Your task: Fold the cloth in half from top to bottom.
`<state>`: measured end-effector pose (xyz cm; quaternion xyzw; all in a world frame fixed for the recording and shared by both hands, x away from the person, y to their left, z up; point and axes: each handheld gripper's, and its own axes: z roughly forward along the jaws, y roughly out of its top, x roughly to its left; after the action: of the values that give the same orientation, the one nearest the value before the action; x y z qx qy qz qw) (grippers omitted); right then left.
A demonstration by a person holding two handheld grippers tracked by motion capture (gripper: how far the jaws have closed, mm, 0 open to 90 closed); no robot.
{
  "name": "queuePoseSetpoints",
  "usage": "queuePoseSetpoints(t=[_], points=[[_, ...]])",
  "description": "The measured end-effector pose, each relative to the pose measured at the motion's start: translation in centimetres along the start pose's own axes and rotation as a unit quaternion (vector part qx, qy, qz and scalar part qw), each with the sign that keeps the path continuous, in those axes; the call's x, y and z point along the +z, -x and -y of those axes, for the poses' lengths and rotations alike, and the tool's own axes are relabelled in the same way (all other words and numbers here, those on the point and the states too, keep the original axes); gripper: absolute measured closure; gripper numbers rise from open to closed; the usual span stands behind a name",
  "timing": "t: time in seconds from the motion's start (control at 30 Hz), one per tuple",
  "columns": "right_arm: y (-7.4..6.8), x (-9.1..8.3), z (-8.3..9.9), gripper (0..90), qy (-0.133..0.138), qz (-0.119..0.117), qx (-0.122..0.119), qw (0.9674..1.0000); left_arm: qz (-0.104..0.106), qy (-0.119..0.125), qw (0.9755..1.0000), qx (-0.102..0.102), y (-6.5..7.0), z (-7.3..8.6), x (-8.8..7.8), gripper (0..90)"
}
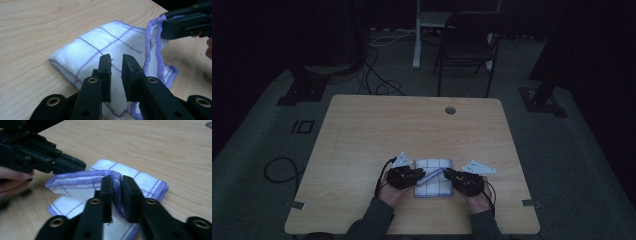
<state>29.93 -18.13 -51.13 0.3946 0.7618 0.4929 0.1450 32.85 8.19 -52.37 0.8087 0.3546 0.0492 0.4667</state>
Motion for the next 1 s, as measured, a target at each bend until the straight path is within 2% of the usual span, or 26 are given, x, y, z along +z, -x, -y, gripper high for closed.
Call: queuePoseSetpoints(t=[0.1,0.47,0.57,0.67,0.83,1.0], points=[[0.2,-0.4,-0.1,69.8,0.006,0.004,0.001,1.0,-0.001,-0.008,0.9999,0.009,0.5,0.6,0.1,77.7],[1.3,-1.1,0.0,64.0,0.007,0.025,0.009,0.9996,-0.006,-0.015,0.9998,0.011,0.7,2.0,-0.4,76.9],[1.9,-1.1,0.2,62.3,0.005,0.035,0.014,0.9993,-0.011,-0.009,0.9999,0.01,0.5,2.1,-0.9,76.3],[2.4,-1.0,0.5,61.2,-0.005,0.054,0.012,0.9984,-0.021,0.002,0.9997,0.009,0.1,2.2,-1.6,74.3],[3.3,-0.5,1.0,60.0,-0.022,0.073,0.014,0.997,-0.041,0.012,0.9991,0.002,-1.2,2.1,-2.7,71.5],[4.1,0.1,1.5,59.6,-0.039,0.092,0.01,0.9949,-0.069,0.014,0.9975,-0.004,-2.5,2.2,-3.5,70.0]])
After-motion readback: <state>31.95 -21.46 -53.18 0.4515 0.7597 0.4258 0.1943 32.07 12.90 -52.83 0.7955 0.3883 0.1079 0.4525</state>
